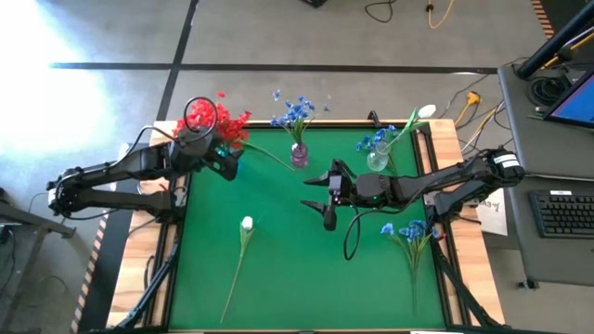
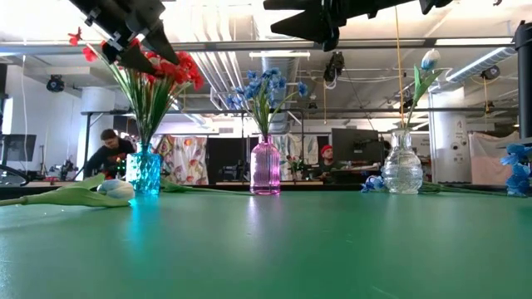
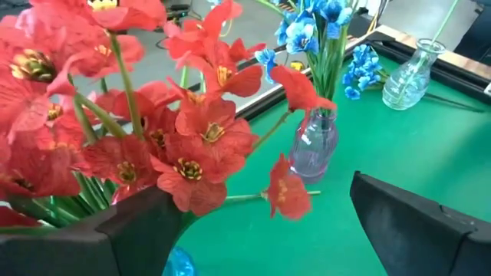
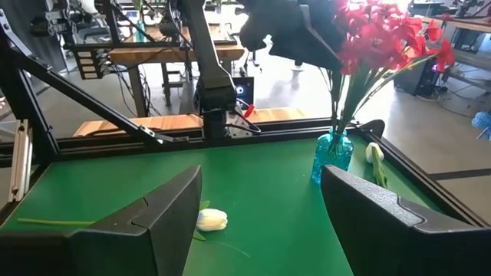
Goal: Sort flowers into vase by color
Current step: Put the red flowers into the blue vase
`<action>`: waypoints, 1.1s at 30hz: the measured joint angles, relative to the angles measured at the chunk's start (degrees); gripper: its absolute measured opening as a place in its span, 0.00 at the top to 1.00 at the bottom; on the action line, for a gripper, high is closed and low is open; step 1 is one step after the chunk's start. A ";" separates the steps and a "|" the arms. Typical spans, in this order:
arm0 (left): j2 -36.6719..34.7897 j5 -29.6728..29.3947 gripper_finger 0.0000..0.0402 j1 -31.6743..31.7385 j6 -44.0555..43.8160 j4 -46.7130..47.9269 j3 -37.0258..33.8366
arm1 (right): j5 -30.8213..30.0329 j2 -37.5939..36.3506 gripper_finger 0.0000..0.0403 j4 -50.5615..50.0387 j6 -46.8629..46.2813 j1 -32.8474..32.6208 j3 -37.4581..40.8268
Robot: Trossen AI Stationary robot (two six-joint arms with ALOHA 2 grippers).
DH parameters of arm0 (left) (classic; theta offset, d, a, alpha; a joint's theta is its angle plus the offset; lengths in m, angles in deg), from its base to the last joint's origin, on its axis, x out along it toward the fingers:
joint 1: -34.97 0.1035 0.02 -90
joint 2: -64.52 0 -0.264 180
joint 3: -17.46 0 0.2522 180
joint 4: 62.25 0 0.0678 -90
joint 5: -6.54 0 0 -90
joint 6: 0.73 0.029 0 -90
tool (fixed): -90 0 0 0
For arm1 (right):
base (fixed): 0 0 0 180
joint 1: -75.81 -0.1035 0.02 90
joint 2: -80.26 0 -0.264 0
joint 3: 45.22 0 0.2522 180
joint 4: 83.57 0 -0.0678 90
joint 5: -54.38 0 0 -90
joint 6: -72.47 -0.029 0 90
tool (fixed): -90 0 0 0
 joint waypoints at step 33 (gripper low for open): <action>0.72 0.04 0.01 0.00 -6.20 3.11 0.66 | -0.03 -0.02 0.35 0.35 -0.78 0.08 0.00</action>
